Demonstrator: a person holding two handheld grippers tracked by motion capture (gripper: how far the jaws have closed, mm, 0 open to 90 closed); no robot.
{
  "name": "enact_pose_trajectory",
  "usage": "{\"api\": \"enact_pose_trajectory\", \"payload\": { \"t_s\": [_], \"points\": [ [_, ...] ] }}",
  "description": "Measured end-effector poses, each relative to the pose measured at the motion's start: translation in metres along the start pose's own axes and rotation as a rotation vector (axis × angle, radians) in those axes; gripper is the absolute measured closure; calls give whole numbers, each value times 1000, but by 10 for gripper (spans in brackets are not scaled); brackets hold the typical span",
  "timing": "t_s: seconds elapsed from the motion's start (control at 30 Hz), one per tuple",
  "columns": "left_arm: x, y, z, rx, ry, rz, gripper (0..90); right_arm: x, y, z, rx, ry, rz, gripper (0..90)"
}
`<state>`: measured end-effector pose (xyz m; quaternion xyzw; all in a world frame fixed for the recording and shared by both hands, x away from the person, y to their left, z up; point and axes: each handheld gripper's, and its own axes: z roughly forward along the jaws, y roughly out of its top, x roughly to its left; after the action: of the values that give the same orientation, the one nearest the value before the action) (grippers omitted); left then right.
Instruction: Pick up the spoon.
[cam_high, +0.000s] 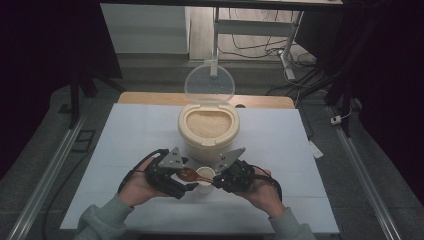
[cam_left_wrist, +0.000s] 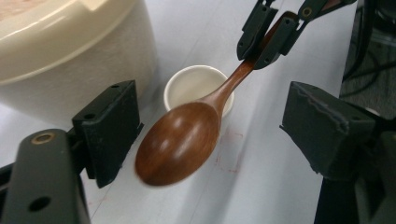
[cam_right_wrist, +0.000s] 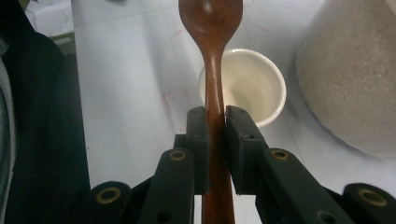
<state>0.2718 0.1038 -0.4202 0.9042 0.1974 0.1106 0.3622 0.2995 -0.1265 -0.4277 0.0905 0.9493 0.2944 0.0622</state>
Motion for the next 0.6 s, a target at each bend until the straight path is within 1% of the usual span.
{"api": "enact_pose_trajectory", "payload": {
  "t_s": [0.13, 0.23, 0.3, 0.33, 0.37, 0.47, 0.5, 0.6],
  "points": [
    [-2, 6, 10, 45, -22, 45, 236, 3, 2, -2, -12, 6, -18, 792],
    [-4, 8, 16, 77, -38, 79, 280, 5, 4, -2, -16, 12, -41, 792],
    [-5, 10, 20, 101, -59, 102, 310, 6, 4, -1, -13, 18, -56, 792],
    [-5, 11, 22, 109, -68, 109, 328, 7, 5, -1, -15, 21, -63, 792],
    [-5, 11, 23, 118, -75, 116, 363, 9, 5, -1, -9, 28, -80, 792],
    [-5, 12, 26, 138, -103, 133, 402, 11, 6, 0, -11, 33, -94, 792],
    [-5, 12, 27, 142, -113, 136, 421, 12, 6, 0, -3, 38, -110, 792],
    [-4, 11, 30, 156, -137, 141, 482, 15, 7, 1, -13, 46, -140, 792]
  ]
}}
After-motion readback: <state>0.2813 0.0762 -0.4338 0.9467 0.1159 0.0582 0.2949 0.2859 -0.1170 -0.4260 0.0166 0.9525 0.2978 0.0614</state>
